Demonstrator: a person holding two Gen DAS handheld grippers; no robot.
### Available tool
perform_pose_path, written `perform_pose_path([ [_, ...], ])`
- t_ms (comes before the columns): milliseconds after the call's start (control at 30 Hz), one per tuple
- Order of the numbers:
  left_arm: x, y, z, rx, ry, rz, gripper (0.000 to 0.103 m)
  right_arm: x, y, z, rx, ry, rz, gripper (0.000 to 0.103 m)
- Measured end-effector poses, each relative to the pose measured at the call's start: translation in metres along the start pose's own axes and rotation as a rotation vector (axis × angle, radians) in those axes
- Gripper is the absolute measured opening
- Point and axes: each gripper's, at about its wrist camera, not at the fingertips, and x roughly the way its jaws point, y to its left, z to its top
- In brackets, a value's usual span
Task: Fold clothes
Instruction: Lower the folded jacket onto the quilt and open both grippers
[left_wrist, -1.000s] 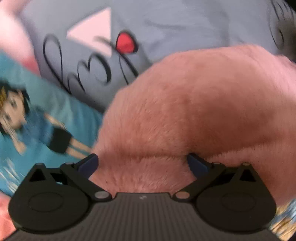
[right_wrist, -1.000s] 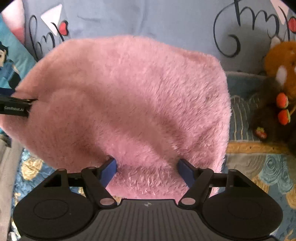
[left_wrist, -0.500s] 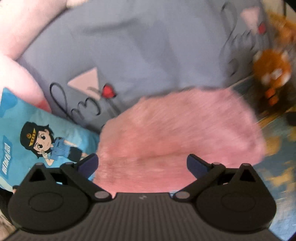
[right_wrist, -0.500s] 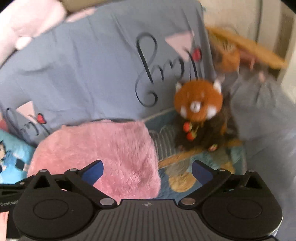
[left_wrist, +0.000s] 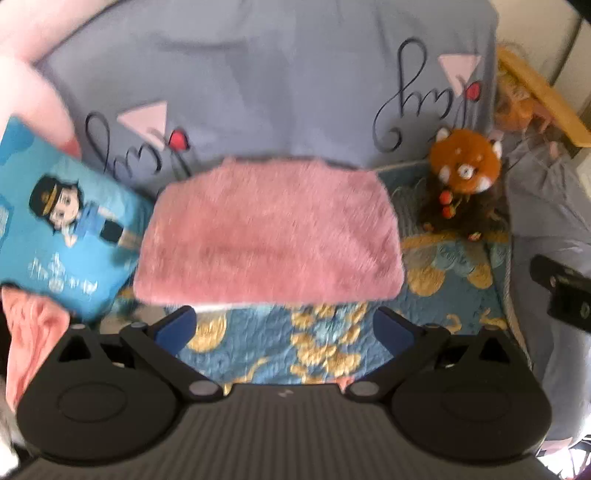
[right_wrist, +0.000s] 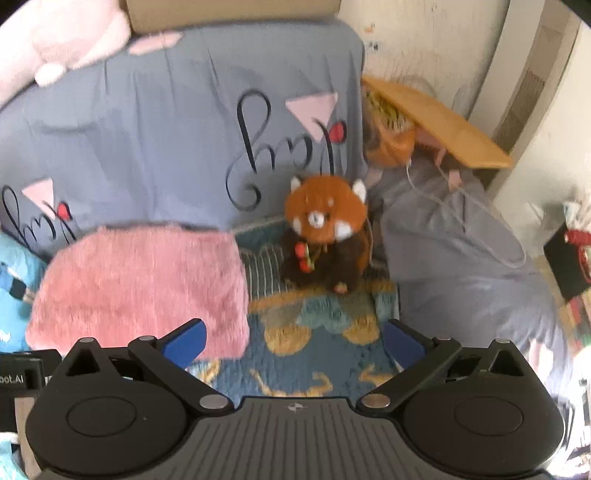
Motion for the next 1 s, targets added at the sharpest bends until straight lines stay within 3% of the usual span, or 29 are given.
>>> perform_pose_path([
  [233, 0.009, -0.003, -0.014, 0.026, 0.052, 0.012, 0.103, 0.015, 0.008, -0.007, 0.014, 0.093, 0.019, 0.103],
  [633, 0.019, -0.005, -0.008, 0.027, 0.075, 0.002, 0.103, 0.038, 0.015, -0.005, 0.07, 0.196, 0.204, 0.103],
  [1000, 0.018, 0.002, 0.0, 0.014, 0.06, 0.019, 0.103, 0.034, 0.023, 0.006, 0.039, 0.151, 0.204, 0.103],
])
